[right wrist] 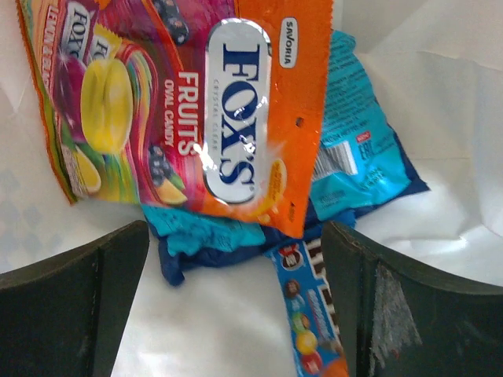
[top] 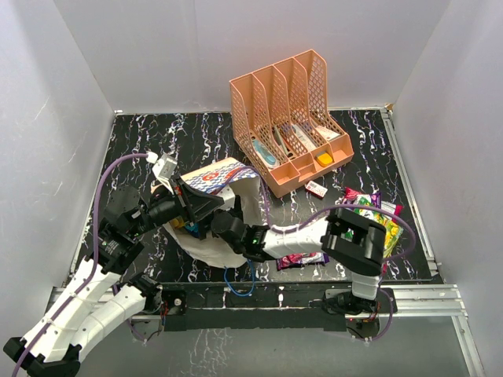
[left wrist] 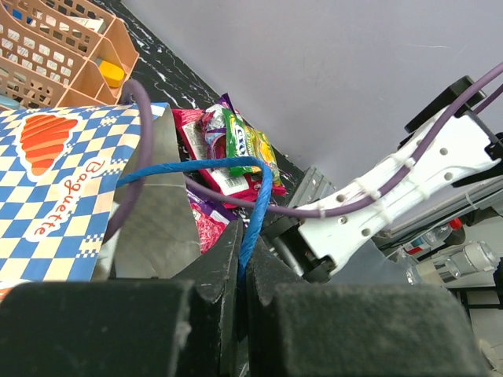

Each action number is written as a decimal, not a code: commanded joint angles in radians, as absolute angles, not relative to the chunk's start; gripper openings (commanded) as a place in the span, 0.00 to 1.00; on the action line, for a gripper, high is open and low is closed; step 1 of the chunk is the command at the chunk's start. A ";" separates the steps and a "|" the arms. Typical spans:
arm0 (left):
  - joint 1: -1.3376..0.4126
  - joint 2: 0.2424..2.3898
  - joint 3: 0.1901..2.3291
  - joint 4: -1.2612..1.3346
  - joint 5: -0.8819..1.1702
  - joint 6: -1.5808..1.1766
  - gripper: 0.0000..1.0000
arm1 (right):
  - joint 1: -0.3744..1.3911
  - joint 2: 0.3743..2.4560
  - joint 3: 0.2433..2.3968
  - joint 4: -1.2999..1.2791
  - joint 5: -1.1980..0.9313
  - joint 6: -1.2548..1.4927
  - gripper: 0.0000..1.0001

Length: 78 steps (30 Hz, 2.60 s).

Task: Take the snacks out of the paper bag
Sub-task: Take out the snack from the paper bag.

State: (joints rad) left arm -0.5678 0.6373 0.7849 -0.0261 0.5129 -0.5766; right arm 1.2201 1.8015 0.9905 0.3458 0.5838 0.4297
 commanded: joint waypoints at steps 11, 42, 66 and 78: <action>-0.572 0.596 0.793 -0.021 0.545 -0.566 0.00 | 1.109 1.942 1.098 0.483 0.499 0.705 1.00; -0.571 0.554 0.781 -0.087 0.442 -0.533 0.00 | 1.093 1.934 1.166 0.477 0.307 0.739 0.20; -0.572 0.547 0.823 -0.179 0.185 -0.486 0.00 | 1.163 1.522 0.997 0.343 0.490 0.628 0.08; -0.571 0.657 0.892 -0.210 -0.146 -0.463 0.00 | 1.163 1.205 0.906 0.250 0.686 0.448 0.07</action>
